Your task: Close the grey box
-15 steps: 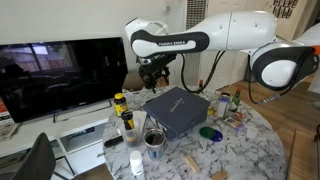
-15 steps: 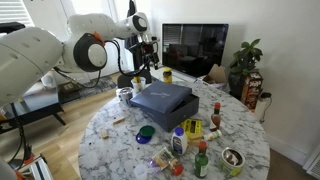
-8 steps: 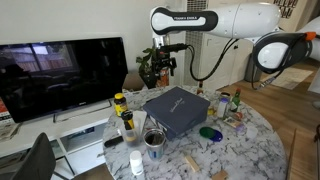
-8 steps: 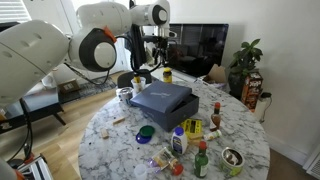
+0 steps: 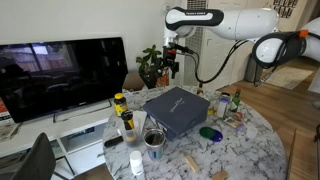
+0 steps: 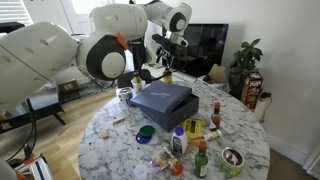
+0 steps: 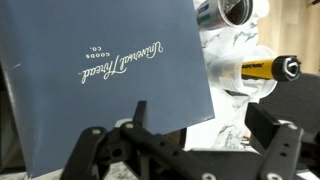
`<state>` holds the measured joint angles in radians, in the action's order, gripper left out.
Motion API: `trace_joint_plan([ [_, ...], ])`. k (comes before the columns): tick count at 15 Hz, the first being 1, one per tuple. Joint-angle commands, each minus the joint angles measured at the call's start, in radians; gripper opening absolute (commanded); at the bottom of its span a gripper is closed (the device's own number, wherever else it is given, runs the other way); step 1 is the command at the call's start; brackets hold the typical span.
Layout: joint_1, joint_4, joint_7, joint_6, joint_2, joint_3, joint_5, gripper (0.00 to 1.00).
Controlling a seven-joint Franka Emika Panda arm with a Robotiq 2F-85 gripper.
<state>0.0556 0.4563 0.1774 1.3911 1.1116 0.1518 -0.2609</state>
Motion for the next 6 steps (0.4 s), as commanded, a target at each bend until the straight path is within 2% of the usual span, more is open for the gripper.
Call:
trace_joint_plan([
  [1, 0.045, -0.023, -0.035, -0.003, 0.039, 0.044, -0.07, 1.0],
  [2, 0.024, -0.024, -0.015, -0.011, 0.026, 0.017, -0.038, 1.0],
  [6, 0.031, 0.014, -0.023, 0.007, 0.006, 0.019, -0.04, 1.0],
])
